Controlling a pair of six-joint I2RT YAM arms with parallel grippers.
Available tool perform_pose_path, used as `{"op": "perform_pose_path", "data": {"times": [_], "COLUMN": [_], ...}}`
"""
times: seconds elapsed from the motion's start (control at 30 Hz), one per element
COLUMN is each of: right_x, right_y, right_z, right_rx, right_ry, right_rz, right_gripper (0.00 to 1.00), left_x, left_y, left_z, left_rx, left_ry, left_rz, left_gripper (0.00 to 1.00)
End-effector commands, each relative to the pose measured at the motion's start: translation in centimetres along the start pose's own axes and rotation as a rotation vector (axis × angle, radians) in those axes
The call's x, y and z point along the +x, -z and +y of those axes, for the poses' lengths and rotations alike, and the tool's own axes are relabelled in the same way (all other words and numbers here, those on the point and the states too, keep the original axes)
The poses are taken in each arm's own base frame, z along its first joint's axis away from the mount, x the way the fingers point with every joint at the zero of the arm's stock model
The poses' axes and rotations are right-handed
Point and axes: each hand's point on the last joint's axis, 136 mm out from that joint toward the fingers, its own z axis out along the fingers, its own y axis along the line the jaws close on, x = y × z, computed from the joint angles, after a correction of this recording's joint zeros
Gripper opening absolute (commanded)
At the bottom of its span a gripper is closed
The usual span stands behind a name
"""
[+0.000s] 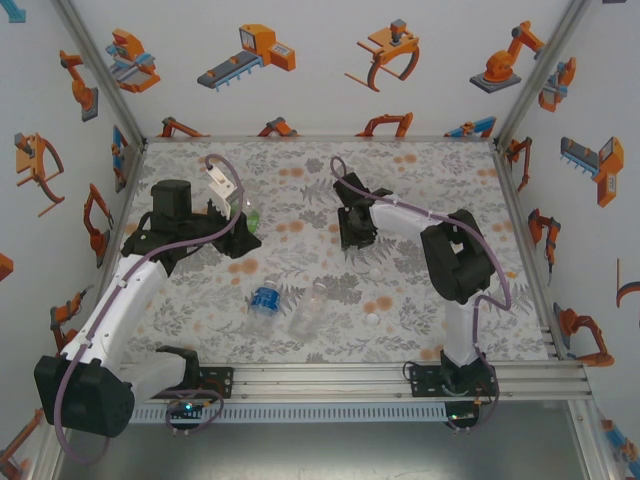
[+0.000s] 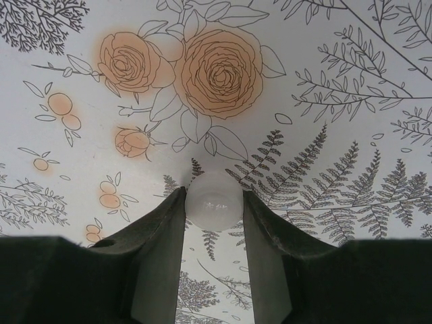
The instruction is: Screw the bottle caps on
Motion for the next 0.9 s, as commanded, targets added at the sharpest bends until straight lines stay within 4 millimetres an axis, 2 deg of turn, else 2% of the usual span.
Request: {"op": "perform_pose_path", "data": {"times": [0.0,0.13,0.23,0.33,0.47,0.63,0.77,0.87], "right_x": [-0.9,-1.0,-1.3,-1.5,-1.8,-2.3,-2.7,-2.4], "right_y": [0.4,1.0,2.2,4.1,7.5,11.8,16.4,20.1], "right_z": [0.3,0.3,0.6,2.0,3.4,5.0,6.1,7.2], "right_rx": [0.006,0.001,-0.023,-0.117,-0.228,-0.331,-0.415,-0.495], "right_ry": [0.020,0.022,0.039,0.099,0.182,0.296,0.391,0.485], "right_rz": [-0.024,-0.037,-0.068,-0.112,-0.192,-0.278,-0.385,-0.458], "right_gripper": [0.36,0.32,0.30,0.30,0.30,0.30,0.29,0.29], "left_x": [-0.4,-0.3,-0.3,-0.3,-1.1,-3.2,-4.6,-5.1], "left_y": [-0.1,-0.1,-0.2,-0.4,-0.4,-0.4,-1.2,-2.1], "left_z": [-0.5,-0.5,-0.4,-0.9,-1.5,-3.0,-3.0,-3.2], "left_rx": [0.023,0.024,0.026,0.048,0.082,0.149,0.176,0.207], "left_ry": [-0.003,-0.002,-0.006,-0.023,-0.083,-0.197,-0.258,-0.293], "left_rz": [-0.010,-0.007,-0.005,0.006,0.036,0.021,0.022,0.049], "left_gripper": [0.21,0.21,0.21,0.20,0.19,0.18,0.17,0.12]}}
